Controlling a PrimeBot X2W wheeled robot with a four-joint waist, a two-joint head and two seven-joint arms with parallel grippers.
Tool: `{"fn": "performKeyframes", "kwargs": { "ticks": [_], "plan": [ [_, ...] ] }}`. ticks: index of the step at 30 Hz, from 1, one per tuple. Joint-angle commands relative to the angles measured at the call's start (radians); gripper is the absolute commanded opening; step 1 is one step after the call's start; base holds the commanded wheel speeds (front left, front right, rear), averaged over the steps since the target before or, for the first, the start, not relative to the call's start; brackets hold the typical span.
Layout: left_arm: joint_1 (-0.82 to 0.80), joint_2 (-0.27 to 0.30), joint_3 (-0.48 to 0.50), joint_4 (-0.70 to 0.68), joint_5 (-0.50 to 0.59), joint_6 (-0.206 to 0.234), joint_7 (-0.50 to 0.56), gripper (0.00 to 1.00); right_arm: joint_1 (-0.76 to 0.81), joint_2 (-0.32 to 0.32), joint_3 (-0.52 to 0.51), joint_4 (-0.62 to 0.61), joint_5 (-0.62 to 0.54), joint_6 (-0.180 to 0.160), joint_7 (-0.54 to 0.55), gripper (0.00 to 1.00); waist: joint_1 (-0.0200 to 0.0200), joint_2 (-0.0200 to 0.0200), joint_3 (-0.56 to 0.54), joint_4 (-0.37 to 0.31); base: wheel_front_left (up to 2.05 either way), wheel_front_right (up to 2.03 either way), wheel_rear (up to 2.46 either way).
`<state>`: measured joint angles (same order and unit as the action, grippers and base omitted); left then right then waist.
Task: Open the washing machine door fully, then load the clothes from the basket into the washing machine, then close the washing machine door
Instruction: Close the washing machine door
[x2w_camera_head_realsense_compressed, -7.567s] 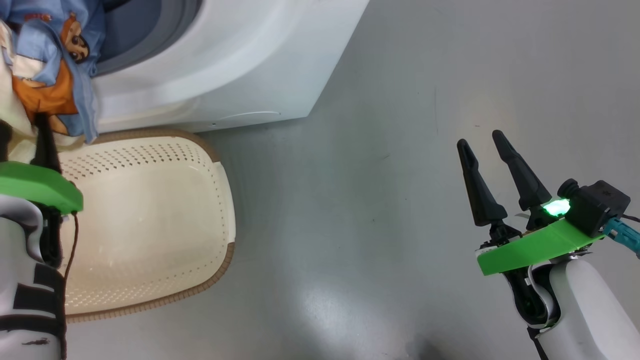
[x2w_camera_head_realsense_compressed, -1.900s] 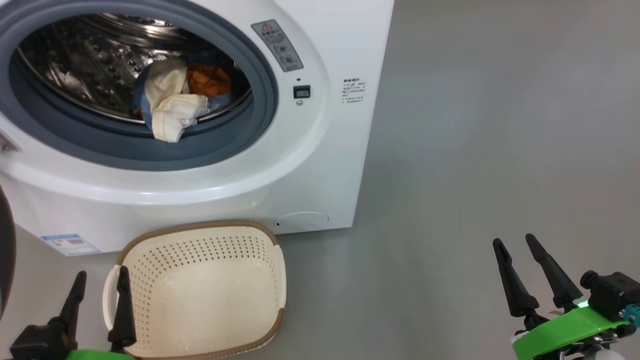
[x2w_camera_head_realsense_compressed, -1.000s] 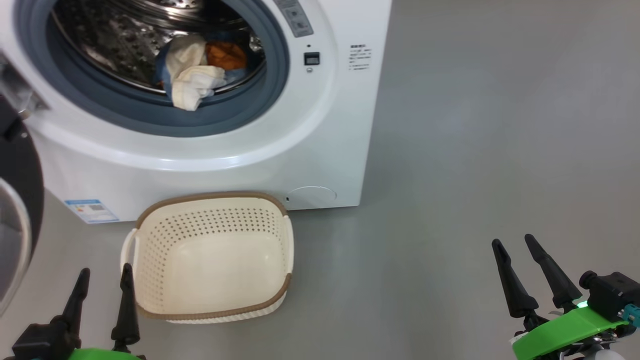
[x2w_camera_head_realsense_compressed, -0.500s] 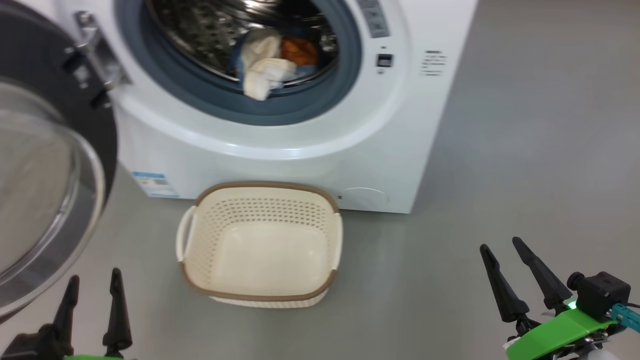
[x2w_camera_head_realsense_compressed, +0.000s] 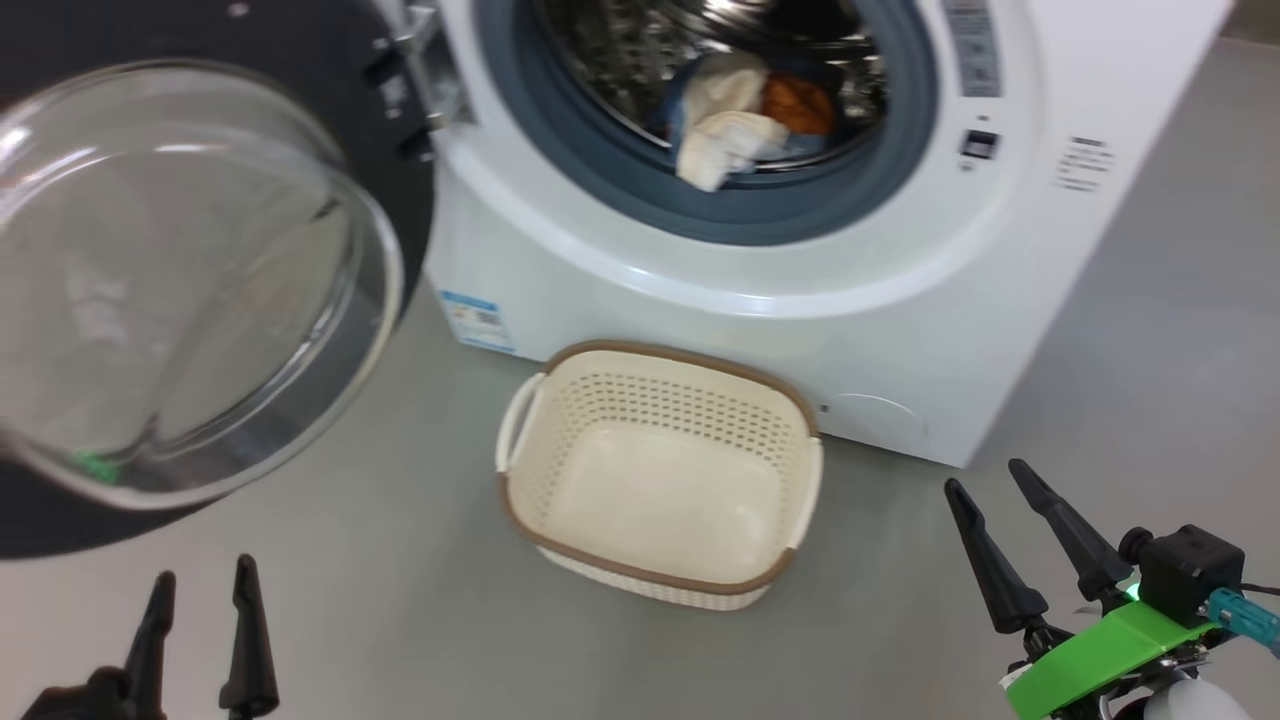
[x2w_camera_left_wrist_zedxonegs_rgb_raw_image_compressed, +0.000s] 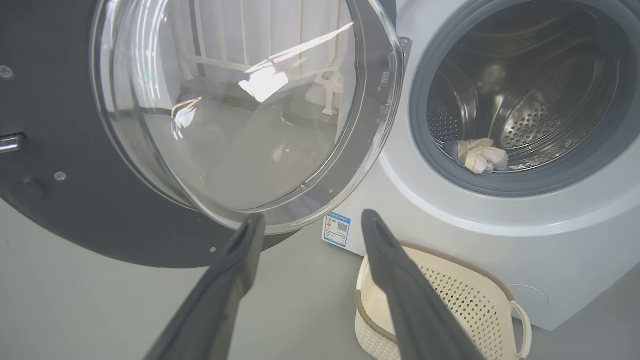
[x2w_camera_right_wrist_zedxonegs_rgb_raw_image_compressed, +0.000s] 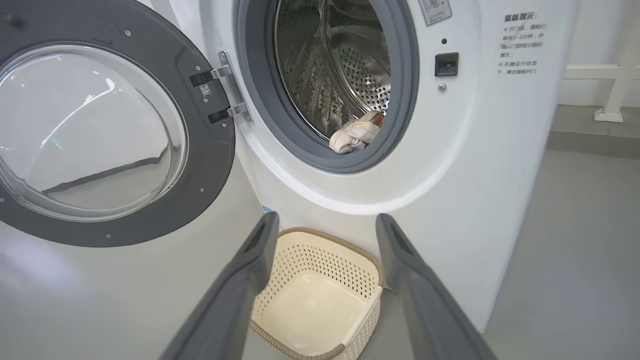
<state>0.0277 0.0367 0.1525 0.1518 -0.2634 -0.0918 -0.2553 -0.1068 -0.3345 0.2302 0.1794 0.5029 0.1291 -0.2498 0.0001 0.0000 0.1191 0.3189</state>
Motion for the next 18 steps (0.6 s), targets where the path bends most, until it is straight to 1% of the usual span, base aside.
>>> {"fn": "performKeyframes", "kwargs": {
  "ticks": [1, 9, 18],
  "plan": [
    [0.003, 0.014, 0.027, -0.028, -0.008, 0.006, -0.006, 1.00, -0.020, -0.018, 0.024, -0.020, 0.002, 0.002, -0.012, 1.00, -0.0001, 0.0000, -0.004, 0.077, 0.00, 0.00, 0.00],
    [0.024, 0.014, 0.009, -0.039, -0.038, 0.026, -0.006, 1.00, -0.022, -0.028, 0.040, -0.016, 0.005, 0.002, -0.012, 1.00, -0.0001, 0.0000, -0.007, 0.160, 0.00, 0.00, 0.00],
    [0.044, 0.014, 0.003, -0.056, -0.047, 0.040, -0.006, 1.00, -0.013, -0.024, 0.043, -0.012, 0.006, 0.002, -0.012, 1.00, -0.0001, 0.0000, -0.023, 0.200, 0.00, 0.00, 0.00]
  ]
}}
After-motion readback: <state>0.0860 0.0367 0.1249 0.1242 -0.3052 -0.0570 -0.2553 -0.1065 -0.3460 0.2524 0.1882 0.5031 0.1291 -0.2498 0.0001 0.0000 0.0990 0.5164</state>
